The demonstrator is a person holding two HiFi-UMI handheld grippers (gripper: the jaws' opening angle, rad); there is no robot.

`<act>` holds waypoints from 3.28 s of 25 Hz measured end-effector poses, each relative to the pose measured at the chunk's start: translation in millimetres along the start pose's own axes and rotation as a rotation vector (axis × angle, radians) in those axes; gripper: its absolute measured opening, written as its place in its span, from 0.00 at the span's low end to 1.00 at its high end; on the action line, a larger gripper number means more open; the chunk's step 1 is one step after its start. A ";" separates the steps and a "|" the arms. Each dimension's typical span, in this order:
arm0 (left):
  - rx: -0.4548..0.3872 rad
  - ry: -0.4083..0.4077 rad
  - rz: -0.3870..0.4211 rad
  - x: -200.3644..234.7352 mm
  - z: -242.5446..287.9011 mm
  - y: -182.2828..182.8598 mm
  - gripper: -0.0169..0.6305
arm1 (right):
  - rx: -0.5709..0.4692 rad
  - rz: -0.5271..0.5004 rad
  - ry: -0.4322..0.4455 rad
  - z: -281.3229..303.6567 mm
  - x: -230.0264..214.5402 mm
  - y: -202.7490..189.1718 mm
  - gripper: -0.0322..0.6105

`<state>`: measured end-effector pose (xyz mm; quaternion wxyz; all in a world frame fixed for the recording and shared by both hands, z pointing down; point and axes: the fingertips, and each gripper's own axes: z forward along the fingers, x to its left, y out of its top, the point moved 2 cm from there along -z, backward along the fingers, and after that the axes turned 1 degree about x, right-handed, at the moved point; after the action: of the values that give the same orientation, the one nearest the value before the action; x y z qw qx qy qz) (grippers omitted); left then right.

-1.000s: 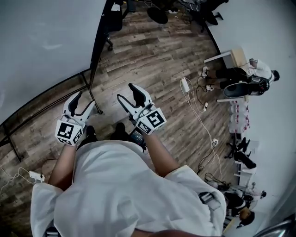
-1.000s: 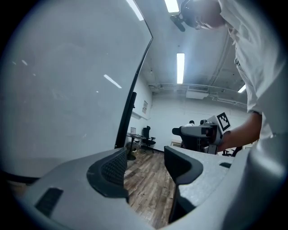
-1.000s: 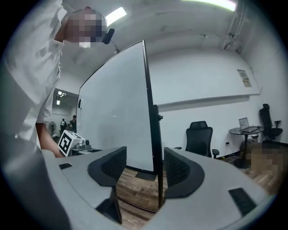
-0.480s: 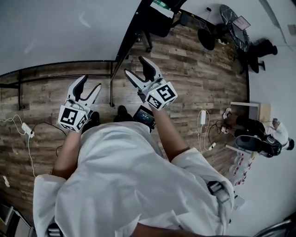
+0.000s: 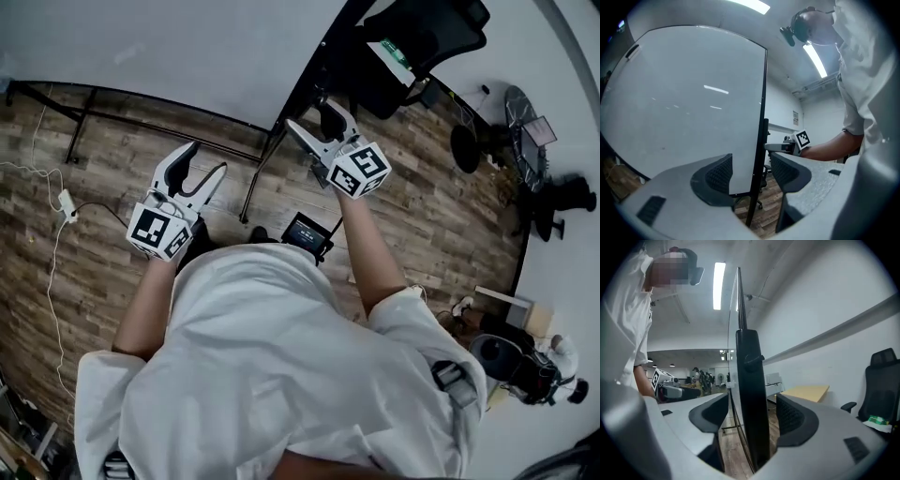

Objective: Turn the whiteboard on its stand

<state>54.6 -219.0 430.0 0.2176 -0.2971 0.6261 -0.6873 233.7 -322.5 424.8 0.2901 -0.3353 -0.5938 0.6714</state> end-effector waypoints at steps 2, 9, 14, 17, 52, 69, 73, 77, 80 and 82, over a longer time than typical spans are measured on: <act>-0.018 0.028 0.015 -4.0 -8.8 4.7 0.43 | 0.008 -0.012 0.042 7.0 0.7 4.0 0.52; -0.041 0.155 -0.003 -8.5 -45.2 -3.5 0.43 | 0.020 -0.075 0.134 32.9 20.5 13.8 0.52; -0.028 0.168 0.001 -18.6 -48.9 -10.6 0.43 | 0.043 -0.098 0.142 39.9 19.0 9.0 0.43; -0.036 0.176 -0.021 -16.0 -44.6 -13.9 0.43 | 0.063 -0.115 0.136 45.9 15.6 7.5 0.38; 0.045 -0.253 -0.034 -50.1 -10.8 -24.3 0.42 | 0.067 -0.121 0.078 5.8 -5.5 6.6 0.32; 0.050 -0.127 0.053 -124.8 46.1 -9.5 0.42 | 0.039 -0.101 0.059 -88.9 -39.3 13.0 0.32; 0.051 -0.135 0.056 -144.1 62.6 -9.6 0.42 | 0.030 -0.104 0.055 -110.5 -48.3 12.5 0.32; 0.053 -0.158 0.062 -161.9 68.9 -14.2 0.42 | 0.032 -0.100 0.057 -129.0 -50.3 7.7 0.32; 0.053 -0.162 0.065 -172.7 74.7 -17.6 0.42 | 0.036 -0.109 0.061 -141.7 -52.4 6.4 0.32; 0.055 -0.161 0.065 -180.5 80.9 -18.7 0.42 | 0.036 -0.111 0.062 -150.8 -55.8 7.1 0.32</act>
<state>242.6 -154.7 427.1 0.2974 -0.3251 0.5968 -0.6706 387.5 -276.4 413.1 0.3511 -0.3171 -0.5903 0.6540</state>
